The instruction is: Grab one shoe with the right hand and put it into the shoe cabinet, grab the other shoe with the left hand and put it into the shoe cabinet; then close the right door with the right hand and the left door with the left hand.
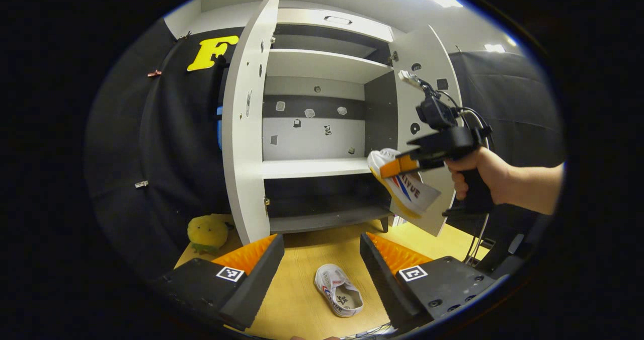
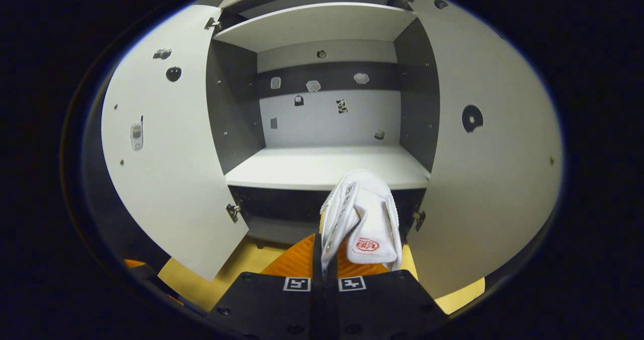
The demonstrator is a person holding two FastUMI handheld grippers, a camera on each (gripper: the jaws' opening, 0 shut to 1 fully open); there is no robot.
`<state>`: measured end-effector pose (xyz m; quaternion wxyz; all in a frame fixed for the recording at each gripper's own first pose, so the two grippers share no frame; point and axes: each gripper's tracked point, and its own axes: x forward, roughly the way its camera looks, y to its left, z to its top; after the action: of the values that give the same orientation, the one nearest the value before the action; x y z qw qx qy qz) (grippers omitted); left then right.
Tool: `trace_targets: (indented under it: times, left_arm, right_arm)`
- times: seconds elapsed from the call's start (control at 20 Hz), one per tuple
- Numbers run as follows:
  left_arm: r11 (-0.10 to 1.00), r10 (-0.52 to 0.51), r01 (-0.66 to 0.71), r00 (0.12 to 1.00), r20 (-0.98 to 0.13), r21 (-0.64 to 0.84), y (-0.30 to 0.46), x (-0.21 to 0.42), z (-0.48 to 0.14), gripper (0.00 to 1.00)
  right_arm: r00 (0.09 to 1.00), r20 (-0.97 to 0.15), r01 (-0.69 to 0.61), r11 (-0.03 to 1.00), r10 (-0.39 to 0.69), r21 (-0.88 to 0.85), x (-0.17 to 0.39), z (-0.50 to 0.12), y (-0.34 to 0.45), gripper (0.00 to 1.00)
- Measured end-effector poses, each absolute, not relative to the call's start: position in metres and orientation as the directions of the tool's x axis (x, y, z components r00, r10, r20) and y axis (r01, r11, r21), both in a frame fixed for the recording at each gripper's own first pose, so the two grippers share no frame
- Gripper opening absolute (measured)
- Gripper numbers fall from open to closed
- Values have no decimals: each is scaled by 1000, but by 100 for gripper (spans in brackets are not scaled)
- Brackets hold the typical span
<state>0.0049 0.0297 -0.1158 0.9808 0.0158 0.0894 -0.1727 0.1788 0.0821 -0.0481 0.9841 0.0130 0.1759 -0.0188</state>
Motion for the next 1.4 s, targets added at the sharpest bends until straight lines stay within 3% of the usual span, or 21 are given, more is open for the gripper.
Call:
trace_targets:
  times: [0.25,0.5,0.9,1.25,1.4]
  left_arm:
    - [960,-276,281,948,-159,8,24,11,-106,95]
    - [976,-213,217,967,-142,6,12,14,-97,95]
    - [995,-86,92,989,-122,43,48,29,-79,95]
    - [998,56,-57,981,-185,1,94,8,-96,95]
    - [993,112,-115,972,-205,-3,109,-5,-101,95]
  right_arm:
    - [961,-274,20,999,-31,-44,256,9,64,5]
    - [956,-294,-37,991,-3,-131,331,22,56,5]
    - [895,-446,-88,973,-17,-214,428,-42,52,5]
    - [804,-592,-69,982,-51,-179,455,-91,52,5]
    - [808,-584,-44,980,-80,-196,461,-90,52,6]
